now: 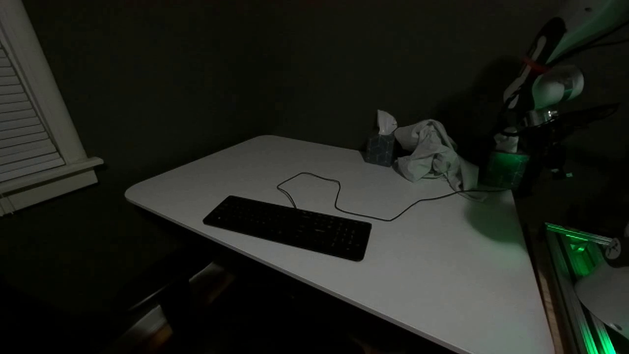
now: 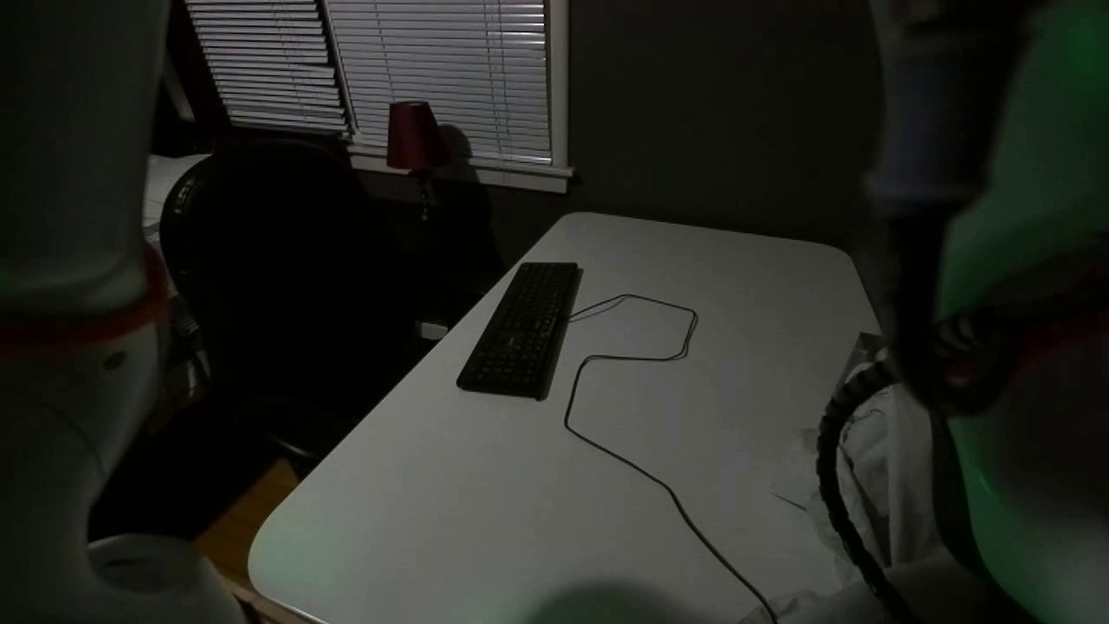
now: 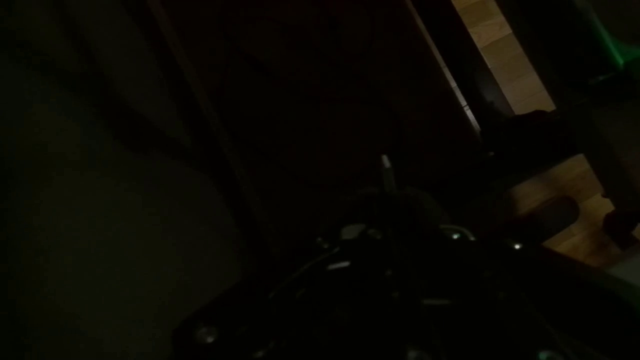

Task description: Pull the cable to the right

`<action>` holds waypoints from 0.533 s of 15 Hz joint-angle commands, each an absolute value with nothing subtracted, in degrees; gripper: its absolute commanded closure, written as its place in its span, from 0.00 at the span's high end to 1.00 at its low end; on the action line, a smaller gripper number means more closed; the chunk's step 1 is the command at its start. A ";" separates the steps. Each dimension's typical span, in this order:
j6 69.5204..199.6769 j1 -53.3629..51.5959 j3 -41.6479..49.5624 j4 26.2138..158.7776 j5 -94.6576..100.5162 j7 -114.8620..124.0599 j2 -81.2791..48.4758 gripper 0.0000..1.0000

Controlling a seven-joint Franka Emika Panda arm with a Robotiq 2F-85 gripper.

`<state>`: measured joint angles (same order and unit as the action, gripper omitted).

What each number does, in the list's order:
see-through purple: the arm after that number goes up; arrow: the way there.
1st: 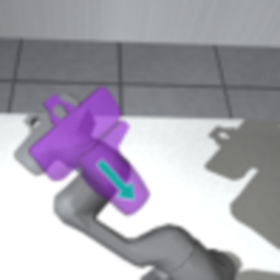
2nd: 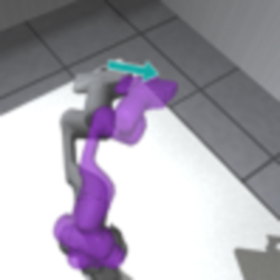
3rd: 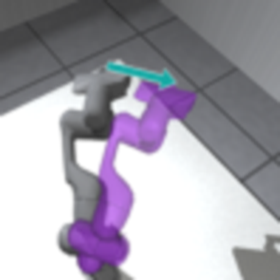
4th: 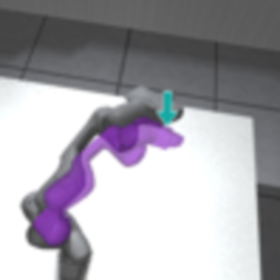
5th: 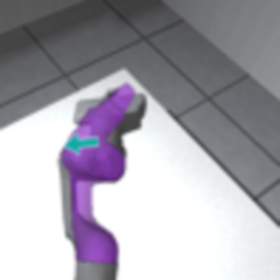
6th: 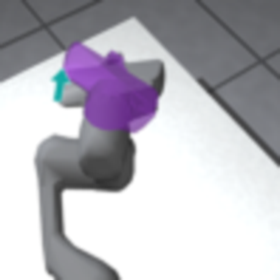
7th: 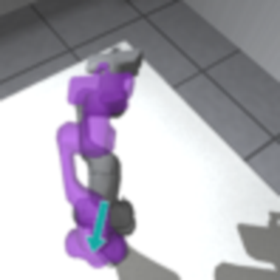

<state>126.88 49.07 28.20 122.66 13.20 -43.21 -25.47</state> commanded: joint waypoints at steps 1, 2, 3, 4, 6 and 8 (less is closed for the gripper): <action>126.66 50.76 25.25 122.67 13.57 -42.61 -25.48 0.48; 125.94 51.04 24.17 123.18 12.65 -43.83 -24.80 0.57; 125.46 50.96 23.59 123.51 12.64 -44.14 -24.55 0.64; 124.56 51.09 22.73 124.00 11.84 -44.56 -24.07 0.70; 121.40 51.13 21.06 125.22 10.11 -45.86 -22.91 0.86; 116.68 50.67 19.56 127.11 8.12 -46.64 -21.39 0.99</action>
<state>121.64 49.89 21.96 123.81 11.00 -44.27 -24.71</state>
